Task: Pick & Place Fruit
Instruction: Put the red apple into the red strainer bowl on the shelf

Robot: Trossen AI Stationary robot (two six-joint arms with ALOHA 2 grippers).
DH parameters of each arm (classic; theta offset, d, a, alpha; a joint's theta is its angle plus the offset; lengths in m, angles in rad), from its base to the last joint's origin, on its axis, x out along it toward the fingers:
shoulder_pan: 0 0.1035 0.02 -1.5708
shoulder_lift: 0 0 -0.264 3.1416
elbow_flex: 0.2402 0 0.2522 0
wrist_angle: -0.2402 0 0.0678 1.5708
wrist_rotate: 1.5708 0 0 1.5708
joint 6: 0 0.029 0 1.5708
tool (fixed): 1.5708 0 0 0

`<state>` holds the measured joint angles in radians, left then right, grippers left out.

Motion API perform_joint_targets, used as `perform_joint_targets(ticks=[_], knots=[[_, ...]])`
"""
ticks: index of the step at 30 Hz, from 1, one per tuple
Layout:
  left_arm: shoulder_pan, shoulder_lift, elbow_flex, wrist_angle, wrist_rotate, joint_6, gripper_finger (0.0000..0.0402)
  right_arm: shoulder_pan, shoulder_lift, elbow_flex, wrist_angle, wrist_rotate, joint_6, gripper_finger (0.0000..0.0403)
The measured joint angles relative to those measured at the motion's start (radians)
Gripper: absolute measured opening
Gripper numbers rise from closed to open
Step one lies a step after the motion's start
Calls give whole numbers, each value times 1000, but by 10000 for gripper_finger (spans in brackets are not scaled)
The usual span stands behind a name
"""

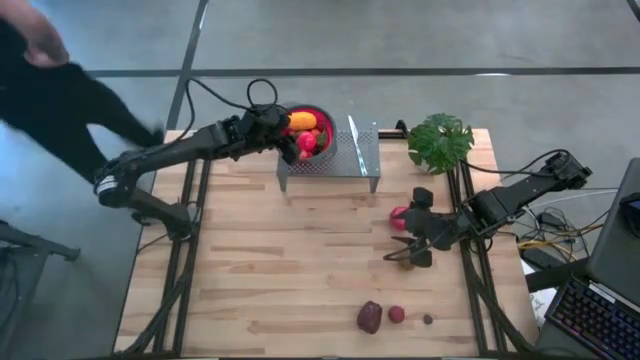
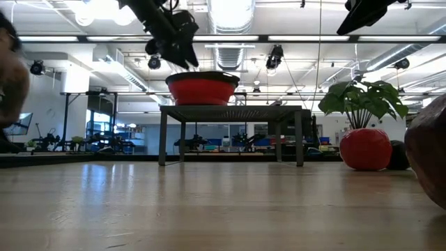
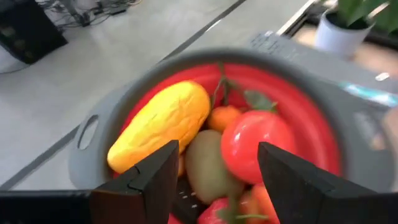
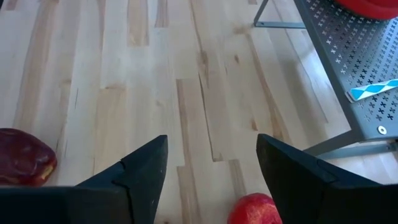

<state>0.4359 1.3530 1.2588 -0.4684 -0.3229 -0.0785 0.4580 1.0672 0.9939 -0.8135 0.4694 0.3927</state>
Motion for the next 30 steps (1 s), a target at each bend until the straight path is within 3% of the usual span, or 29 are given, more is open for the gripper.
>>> perform_joint_targets(ticks=[8, 14, 19, 30], knots=[[-45, -30, 50, -14, 126, -74, 225, 0, 1, 0, -123, -7, 121, 257], [-140, -49, 52, -11, 131, -73, 225, 0, 1, -9, -284, 24, 297, 267], [-242, -46, 51, -2, 132, -80, 225, -8, 1, -36, -282, 36, 331, 288], [-412, -45, 50, 58, 124, -82, 225, -191, 8, -101, -280, 2, 323, 372]])
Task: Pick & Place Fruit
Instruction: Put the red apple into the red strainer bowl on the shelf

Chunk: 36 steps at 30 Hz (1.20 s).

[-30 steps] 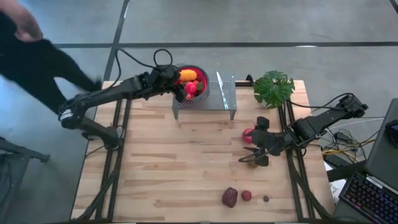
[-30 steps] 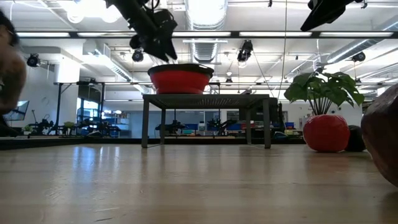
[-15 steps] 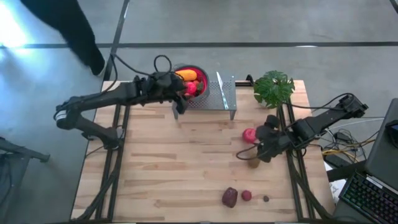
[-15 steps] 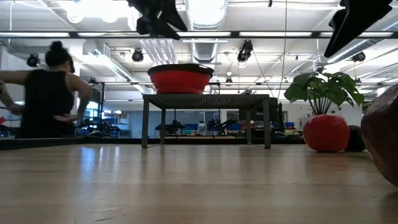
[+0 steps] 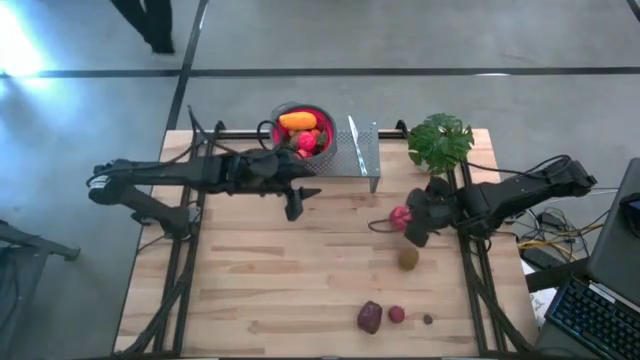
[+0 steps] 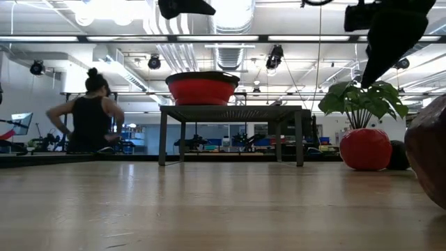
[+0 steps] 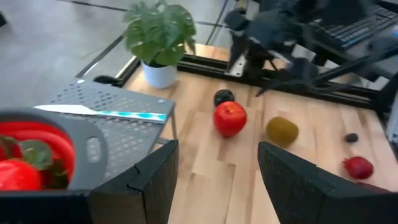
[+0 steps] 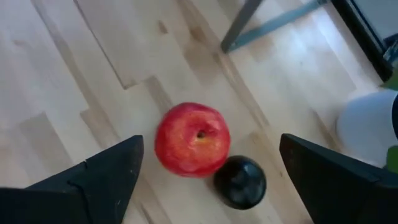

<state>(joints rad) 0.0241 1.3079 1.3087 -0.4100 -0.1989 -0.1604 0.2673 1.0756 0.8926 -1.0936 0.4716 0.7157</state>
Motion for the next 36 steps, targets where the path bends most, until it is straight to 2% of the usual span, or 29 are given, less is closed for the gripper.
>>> perform_joint_targets(ticks=[8, 21, 26, 36], knots=[[-29, 0, 0, -1, -1, -1, 225, -101, 0, -50, 18, -79, -38, 375], [-29, 0, 0, -1, -1, -1, 225, -104, -1, -79, 104, -85, -94, 375], [-29, 0, 0, -1, -1, -1, 225, -104, 1, -79, 119, -152, -120, 385], [-29, 1, -2, -1, -1, -1, 225, -130, 17, -97, 127, -138, -165, 400]])
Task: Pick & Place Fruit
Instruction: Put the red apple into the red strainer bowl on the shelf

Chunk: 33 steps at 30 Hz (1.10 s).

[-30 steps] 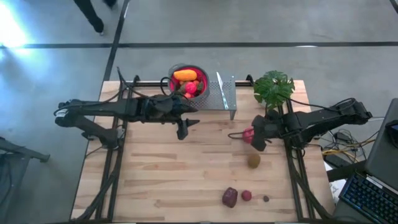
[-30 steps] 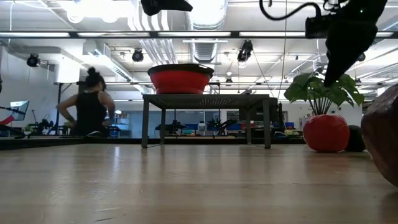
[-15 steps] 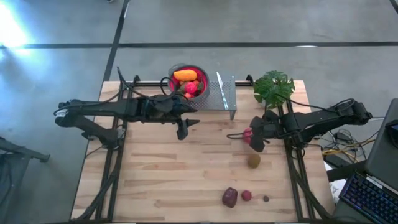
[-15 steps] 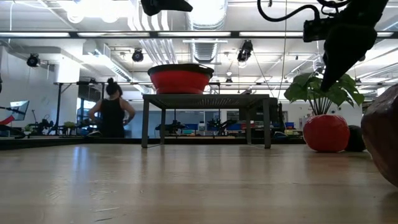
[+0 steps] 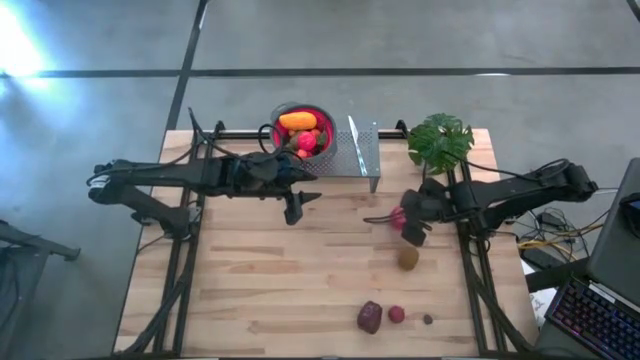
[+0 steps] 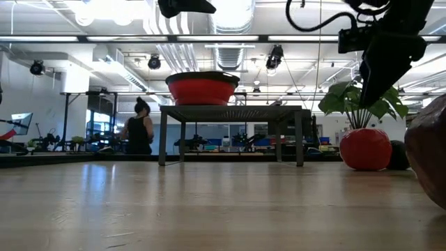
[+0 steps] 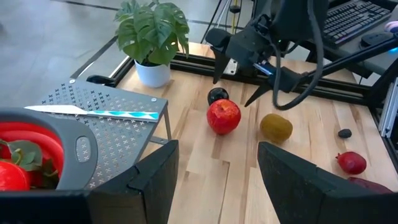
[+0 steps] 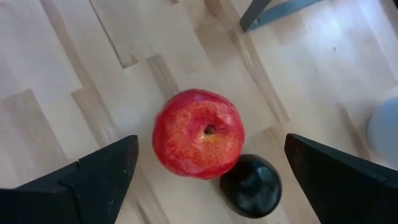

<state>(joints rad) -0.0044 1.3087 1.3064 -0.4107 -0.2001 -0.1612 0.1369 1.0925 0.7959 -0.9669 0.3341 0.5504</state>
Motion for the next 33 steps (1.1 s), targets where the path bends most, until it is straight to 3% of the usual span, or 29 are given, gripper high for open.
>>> perform_joint_targets(ticks=[9, 21, 33], knots=[[0, 0, 0, 0, 0, 0, 225, -76, 21, 0, 2, -29, -70, 400], [0, 0, -2, 0, 0, 0, 225, -79, 22, -1, 11, -47, -29, 400], [0, 0, -2, -1, 0, 0, 225, -83, 24, -106, 99, -57, -29, 400]])
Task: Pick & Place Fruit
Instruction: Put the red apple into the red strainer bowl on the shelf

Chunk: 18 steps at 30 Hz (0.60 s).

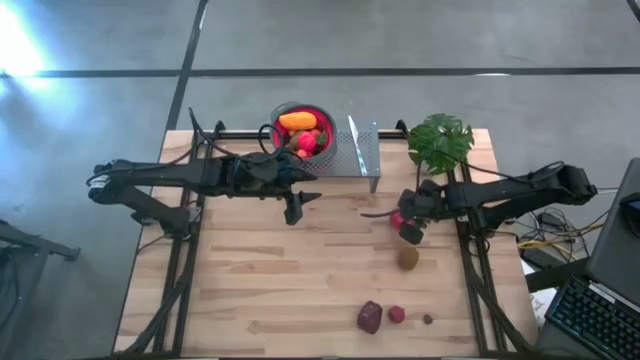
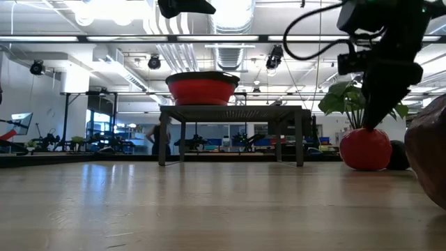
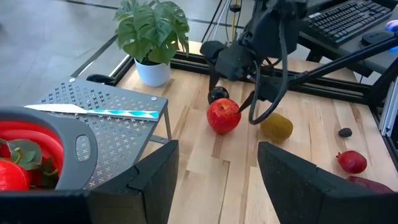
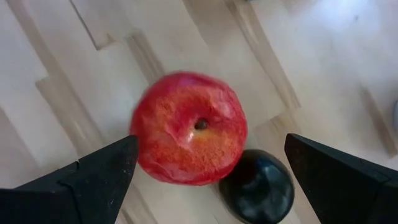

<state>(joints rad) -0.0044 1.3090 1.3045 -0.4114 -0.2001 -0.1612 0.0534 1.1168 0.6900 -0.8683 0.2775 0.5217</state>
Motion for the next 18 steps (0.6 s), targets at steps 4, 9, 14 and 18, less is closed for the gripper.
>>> perform_joint_targets(ticks=[4, 9, 14, 18], knots=[[0, 0, 0, 0, 0, 0, 225, -16, 0, -57, 57, -3, -1, 400], [0, 0, 0, 0, 0, 0, 225, -37, 0, -112, 140, -17, -10, 400], [0, 0, 0, 0, 0, 0, 225, -42, 0, -140, 194, -16, -32, 400], [0, 0, 0, 0, 0, 0, 225, -41, -1, -149, 241, -16, -44, 400]])
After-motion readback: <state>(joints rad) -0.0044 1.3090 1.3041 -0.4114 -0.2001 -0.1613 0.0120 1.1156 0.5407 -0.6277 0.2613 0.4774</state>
